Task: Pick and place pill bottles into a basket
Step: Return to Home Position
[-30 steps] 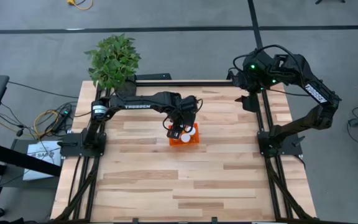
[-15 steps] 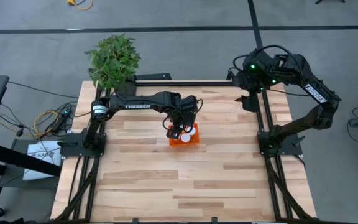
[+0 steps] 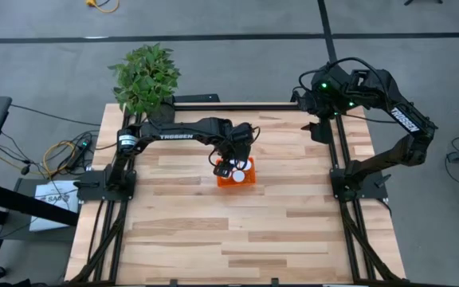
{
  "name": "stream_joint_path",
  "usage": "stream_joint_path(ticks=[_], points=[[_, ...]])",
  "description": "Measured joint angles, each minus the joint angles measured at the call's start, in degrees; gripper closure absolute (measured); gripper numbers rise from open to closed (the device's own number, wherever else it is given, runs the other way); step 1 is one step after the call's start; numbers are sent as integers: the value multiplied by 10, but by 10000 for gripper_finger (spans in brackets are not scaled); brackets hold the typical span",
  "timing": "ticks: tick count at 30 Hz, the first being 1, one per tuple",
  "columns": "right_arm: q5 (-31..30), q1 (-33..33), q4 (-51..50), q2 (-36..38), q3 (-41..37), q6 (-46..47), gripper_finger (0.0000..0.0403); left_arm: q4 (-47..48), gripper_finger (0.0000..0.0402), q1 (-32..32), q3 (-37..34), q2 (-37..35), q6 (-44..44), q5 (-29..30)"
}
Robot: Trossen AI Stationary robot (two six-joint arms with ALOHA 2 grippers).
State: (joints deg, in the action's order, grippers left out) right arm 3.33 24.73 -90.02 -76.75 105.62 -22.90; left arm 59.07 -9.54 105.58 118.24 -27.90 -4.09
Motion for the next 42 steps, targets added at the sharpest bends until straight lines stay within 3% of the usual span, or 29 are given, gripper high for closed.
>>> stream_joint_path(ticks=[6,14,24,30,42], points=[[-6,2,1,0,0,-1,107,32,149,0,0,-6,22,46],[0,5,4,5,0,38,107,84,149,-1,15,-51,100,48],[110,4,162,108,0,78,107,-48,149,0,-13,-215,169,29],[110,4,254,203,-77,138,107,-189,149,-3,-140,-345,209,12],[98,5,440,408,-371,234,107,-495,149,-3,-508,-586,288,-1]])
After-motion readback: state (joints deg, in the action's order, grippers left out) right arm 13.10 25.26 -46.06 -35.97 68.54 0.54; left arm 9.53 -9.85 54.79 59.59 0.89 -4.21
